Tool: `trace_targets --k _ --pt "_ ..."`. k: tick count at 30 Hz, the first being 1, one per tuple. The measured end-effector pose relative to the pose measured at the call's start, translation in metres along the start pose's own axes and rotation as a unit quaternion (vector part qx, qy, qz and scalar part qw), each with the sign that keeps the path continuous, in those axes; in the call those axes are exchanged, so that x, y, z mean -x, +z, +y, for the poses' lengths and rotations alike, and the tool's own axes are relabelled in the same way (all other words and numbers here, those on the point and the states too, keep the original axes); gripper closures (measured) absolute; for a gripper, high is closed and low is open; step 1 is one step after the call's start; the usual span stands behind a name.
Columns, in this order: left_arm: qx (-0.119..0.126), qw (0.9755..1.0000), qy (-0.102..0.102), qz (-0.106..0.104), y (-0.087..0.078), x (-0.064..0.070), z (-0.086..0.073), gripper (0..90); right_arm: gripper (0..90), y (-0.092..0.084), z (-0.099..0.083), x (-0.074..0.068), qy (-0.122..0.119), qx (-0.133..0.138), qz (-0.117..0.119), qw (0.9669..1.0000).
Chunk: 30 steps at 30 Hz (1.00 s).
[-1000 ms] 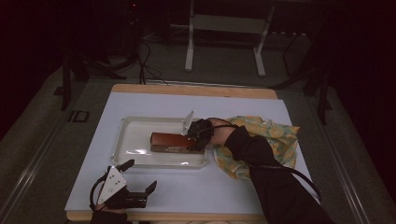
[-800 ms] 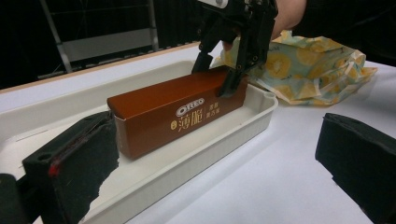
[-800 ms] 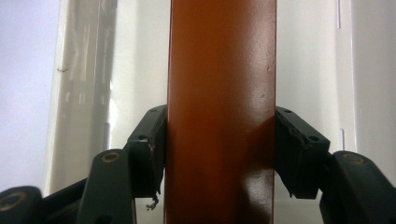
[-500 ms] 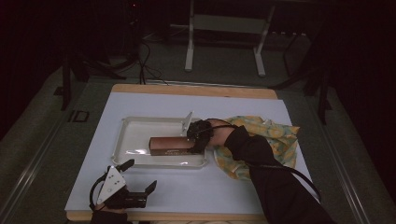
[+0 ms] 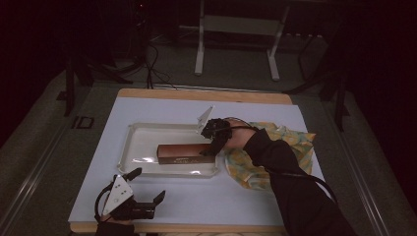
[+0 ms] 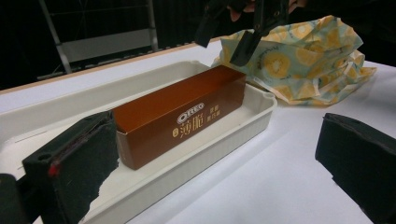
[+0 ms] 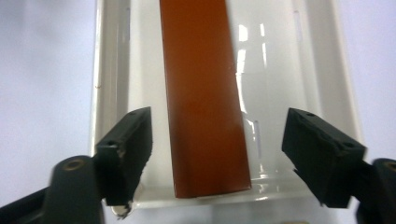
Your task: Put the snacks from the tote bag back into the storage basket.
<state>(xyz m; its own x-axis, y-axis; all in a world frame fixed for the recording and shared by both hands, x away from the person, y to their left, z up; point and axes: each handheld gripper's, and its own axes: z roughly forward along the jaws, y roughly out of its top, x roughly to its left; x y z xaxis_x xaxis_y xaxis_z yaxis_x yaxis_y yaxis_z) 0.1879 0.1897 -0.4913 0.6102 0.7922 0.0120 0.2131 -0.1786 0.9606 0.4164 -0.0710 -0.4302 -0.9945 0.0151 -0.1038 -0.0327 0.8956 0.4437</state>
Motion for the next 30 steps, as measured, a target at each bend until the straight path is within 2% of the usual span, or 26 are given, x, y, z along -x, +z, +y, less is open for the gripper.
trace_targets --k 5,8,10,13,19,30 --pt "0.0 1.0 -0.001 0.0 0.0 0.0 0.0 0.0 17.0 -0.01 -0.003 -0.002 0.005 0.009 -0.013 0.9999" --pt "0.0 1.0 0.0 0.001 0.0 0.0 0.0 0.0 13.0 -0.014 -0.006 -0.001 0.007 0.016 -0.013 0.9998" --pt "-0.001 1.0 0.0 0.001 0.0 0.0 0.0 0.0 13.5 -0.016 -0.009 -0.001 0.013 0.014 -0.024 0.9995" --pt "0.0 1.0 0.0 0.0 0.0 0.0 0.0 0.0 13.6 -0.019 -0.014 0.0 0.023 0.014 -0.026 0.9993" --pt "-0.001 1.0 0.0 0.0 0.0 0.0 0.0 0.0 14.1 -0.03 -0.029 0.001 0.05 0.042 -0.037 0.9972" --pt "-0.004 1.0 0.004 -0.001 0.001 0.001 0.0 0.0 16.2 -0.048 -0.05 -0.004 0.079 0.078 -0.06 0.992"
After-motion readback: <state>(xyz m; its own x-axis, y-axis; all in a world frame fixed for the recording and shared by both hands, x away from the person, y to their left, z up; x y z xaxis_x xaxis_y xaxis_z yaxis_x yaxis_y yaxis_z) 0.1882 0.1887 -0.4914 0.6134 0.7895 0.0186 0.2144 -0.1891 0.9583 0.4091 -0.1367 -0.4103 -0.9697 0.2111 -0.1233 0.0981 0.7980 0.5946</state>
